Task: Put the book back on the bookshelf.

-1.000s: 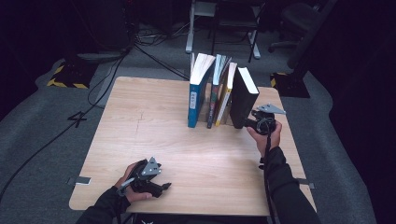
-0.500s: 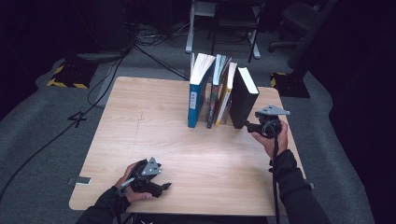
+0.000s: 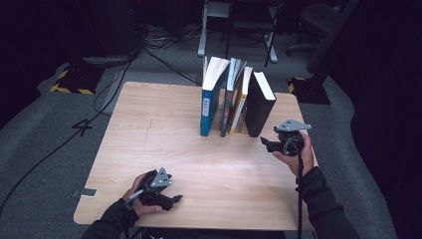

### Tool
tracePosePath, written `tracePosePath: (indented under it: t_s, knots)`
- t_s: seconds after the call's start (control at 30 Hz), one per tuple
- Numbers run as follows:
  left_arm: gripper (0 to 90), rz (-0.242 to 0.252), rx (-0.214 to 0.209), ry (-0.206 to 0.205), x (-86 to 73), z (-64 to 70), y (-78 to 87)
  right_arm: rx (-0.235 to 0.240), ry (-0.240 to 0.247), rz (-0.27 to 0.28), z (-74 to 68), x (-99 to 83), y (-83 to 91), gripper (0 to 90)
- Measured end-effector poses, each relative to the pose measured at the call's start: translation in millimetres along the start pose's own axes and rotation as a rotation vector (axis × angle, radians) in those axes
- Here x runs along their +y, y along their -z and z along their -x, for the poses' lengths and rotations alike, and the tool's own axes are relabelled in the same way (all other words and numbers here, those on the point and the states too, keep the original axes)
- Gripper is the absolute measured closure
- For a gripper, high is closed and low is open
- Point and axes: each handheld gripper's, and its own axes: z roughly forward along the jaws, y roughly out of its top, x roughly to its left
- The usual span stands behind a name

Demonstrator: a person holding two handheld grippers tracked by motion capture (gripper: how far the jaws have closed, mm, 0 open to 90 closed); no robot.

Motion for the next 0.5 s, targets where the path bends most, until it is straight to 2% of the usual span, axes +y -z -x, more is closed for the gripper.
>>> tracePosePath:
  t_s: [0.5]
  knots:
    - [18.8, 0.0, 0.0, 0.0, 0.0, 0.0, 0.0, 0.036, 0.117, -0.012, -13.7, -22.7, 23.6, 28.6]
